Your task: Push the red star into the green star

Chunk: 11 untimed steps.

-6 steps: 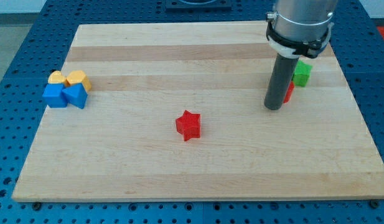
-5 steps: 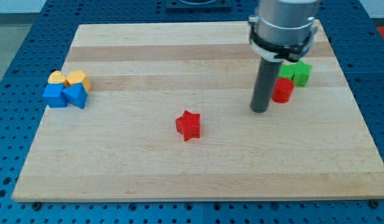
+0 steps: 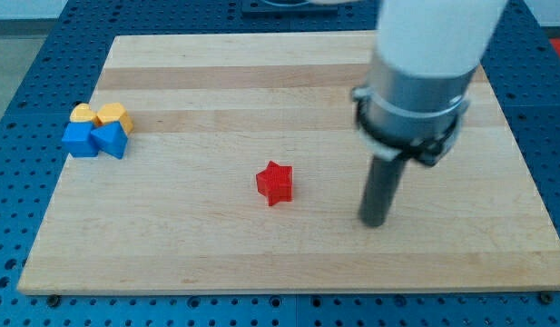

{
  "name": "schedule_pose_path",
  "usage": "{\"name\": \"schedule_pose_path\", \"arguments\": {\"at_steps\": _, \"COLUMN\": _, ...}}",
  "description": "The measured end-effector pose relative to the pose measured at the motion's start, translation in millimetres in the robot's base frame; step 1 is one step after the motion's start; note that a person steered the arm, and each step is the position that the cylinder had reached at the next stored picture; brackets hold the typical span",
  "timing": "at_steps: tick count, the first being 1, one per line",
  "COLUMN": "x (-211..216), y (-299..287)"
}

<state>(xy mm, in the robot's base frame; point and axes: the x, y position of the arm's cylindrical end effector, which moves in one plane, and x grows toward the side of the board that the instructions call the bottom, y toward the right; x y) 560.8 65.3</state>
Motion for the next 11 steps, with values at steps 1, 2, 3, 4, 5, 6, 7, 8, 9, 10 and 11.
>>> {"name": "schedule_pose_path", "arguments": {"at_steps": 1, "x": 14.5, "y": -90.4}}
{"name": "schedule_pose_path", "arguments": {"at_steps": 2, "x": -0.7, "y": -163.3}}
{"name": "schedule_pose_path", "arguments": {"at_steps": 3, "x": -37.6, "y": -193.8}}
{"name": "schedule_pose_path", "arguments": {"at_steps": 4, "x": -58.3, "y": -158.5}}
{"name": "schedule_pose_path", "arguments": {"at_steps": 5, "x": -58.1, "y": -63.5}}
{"name": "schedule_pose_path", "arguments": {"at_steps": 6, "x": -57.8, "y": 20.9}}
{"name": "schedule_pose_path", "arguments": {"at_steps": 7, "x": -57.8, "y": 37.6}}
{"name": "schedule_pose_path", "arguments": {"at_steps": 8, "x": -57.8, "y": 24.6}}
{"name": "schedule_pose_path", "arguments": {"at_steps": 9, "x": -61.6, "y": 48.3}}
{"name": "schedule_pose_path", "arguments": {"at_steps": 10, "x": -71.3, "y": 96.4}}
{"name": "schedule_pose_path", "arguments": {"at_steps": 11, "x": -74.9, "y": 109.1}}
